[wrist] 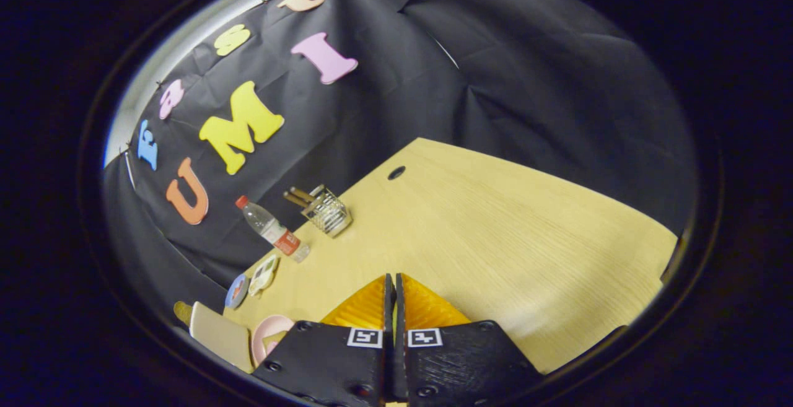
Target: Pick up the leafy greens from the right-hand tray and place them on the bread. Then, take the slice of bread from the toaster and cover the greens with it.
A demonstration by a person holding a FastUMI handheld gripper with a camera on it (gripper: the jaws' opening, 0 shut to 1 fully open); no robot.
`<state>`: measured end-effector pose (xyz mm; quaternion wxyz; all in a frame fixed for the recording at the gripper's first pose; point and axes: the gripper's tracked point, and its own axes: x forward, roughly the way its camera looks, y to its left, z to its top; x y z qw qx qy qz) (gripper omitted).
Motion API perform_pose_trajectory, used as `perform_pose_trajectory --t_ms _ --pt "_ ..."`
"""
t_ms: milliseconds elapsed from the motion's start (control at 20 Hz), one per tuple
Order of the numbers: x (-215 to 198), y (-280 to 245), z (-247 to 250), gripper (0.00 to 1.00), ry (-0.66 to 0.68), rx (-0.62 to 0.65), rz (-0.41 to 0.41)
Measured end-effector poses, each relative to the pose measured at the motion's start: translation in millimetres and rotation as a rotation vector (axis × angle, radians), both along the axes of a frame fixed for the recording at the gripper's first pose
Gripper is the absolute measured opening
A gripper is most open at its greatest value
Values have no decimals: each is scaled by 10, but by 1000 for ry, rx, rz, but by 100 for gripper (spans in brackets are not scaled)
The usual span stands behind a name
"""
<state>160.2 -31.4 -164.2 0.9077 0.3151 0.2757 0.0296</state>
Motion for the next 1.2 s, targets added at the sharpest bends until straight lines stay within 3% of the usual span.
perform_pose_trajectory --t_ms 350,700,950,1200 --pt "-223 628 756 0 -130 58 96" --pt "-495 1677 1285 0 -209 124 250" --pt "-603 2478 1245 0 -208 175 350" --pt "-663 3006 989 0 -167 239 390"
